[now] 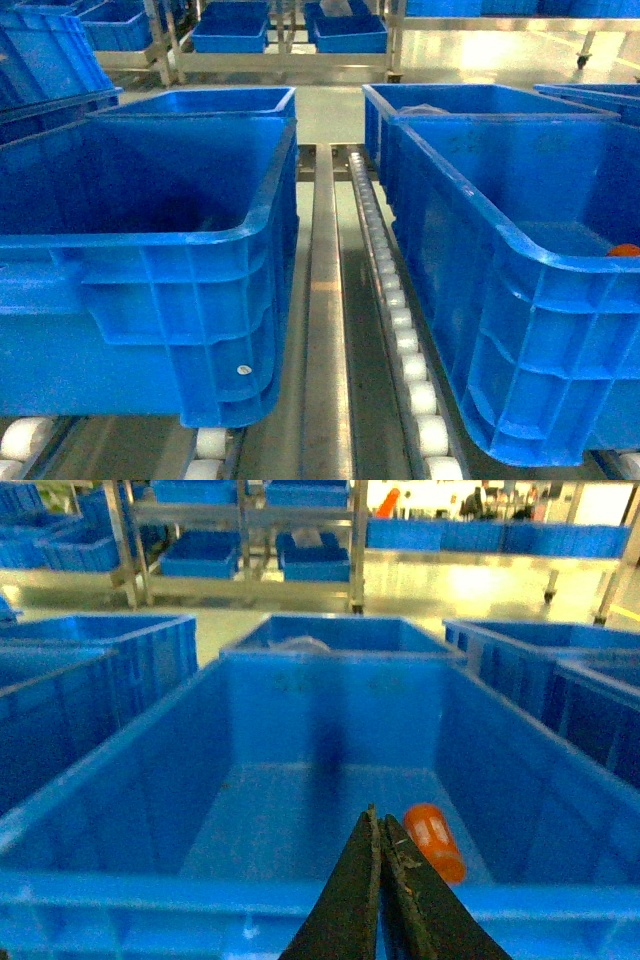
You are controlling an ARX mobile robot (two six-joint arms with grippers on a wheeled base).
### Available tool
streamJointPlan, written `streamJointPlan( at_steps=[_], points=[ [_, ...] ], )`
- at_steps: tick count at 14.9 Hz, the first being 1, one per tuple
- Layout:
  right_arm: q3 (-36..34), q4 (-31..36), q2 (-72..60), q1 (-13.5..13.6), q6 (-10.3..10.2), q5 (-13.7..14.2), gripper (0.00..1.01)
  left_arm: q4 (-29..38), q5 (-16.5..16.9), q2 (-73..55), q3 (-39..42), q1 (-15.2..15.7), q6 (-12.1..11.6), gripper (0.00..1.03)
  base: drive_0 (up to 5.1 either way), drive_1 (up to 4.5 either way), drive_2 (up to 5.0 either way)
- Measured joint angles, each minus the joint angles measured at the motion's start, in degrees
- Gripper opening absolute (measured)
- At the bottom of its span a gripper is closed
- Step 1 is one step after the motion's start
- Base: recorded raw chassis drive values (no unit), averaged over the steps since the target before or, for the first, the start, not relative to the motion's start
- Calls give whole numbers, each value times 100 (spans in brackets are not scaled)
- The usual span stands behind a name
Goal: Sort blue parts and orange caps into right shelf containers
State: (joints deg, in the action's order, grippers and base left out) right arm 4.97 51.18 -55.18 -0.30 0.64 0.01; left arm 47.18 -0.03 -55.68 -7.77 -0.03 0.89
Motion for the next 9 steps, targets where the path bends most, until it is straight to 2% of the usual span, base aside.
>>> streamJointPlan(
  at_steps=[1, 3, 4, 9],
  points=[
    [-146, -17, 37, 0, 0, 2, 2, -151, 0, 282, 120, 0, -2, 2, 0, 0, 0],
    [-363, -533, 636, 0, 0, 2, 2, -481, 0, 796, 323, 0, -2, 2, 0, 0, 0],
    [-363, -802, 1040, 0, 0, 2, 2, -127, 0, 857, 542, 0, -2, 2, 0, 0, 0],
    [-422, -2114, 2474, 0, -2, 2, 2, -1464, 0, 2243, 713, 0, -4, 2, 0, 0, 0]
  ],
)
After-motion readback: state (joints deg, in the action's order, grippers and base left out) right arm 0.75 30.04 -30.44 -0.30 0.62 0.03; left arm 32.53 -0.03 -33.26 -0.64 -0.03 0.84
